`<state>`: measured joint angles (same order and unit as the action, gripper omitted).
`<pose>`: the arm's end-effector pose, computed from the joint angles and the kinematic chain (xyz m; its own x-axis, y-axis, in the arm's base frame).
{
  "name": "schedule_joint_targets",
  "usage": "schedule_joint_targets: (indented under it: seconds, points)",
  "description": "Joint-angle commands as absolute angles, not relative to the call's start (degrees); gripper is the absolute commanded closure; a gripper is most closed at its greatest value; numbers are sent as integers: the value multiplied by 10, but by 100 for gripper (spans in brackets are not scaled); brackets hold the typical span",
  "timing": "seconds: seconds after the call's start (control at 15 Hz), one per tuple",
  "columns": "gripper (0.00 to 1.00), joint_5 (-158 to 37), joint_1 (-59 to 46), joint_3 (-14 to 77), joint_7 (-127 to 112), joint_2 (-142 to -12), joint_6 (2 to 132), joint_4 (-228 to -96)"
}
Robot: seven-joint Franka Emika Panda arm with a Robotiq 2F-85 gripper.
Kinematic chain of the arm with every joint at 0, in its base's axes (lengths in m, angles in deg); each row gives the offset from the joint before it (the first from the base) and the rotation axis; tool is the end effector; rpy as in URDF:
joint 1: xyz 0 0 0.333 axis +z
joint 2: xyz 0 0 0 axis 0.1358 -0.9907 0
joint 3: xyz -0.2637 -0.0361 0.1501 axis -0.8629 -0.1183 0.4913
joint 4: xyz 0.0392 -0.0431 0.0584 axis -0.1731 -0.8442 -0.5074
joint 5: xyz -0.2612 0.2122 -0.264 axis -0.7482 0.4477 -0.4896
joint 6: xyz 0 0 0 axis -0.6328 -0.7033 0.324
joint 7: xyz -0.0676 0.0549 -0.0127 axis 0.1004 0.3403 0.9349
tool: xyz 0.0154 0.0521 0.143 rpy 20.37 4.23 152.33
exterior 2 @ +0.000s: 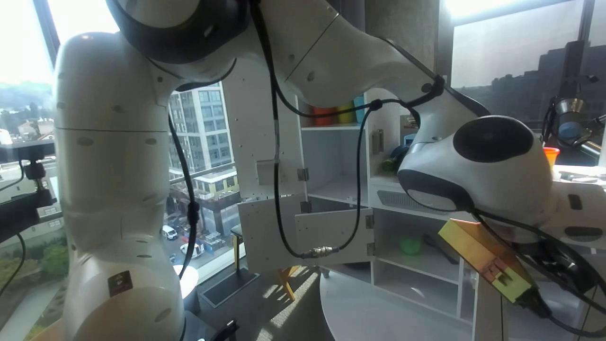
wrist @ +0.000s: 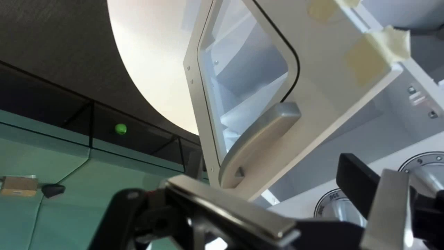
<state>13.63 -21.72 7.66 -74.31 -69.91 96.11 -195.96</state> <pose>0.4292 -0.4389 0.2778 0.5283 -0.5875 0.6130 -0.6017 -0.7685 -0.2179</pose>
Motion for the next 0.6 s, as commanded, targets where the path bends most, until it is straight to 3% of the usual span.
schedule_joint_targets:
  seconds: [0.0,0.53]
  points:
    - [0,168,-191,104,-817,-652,1009,-2008]
    - [0,246,-155,146,-861,-685,1156,-1989]
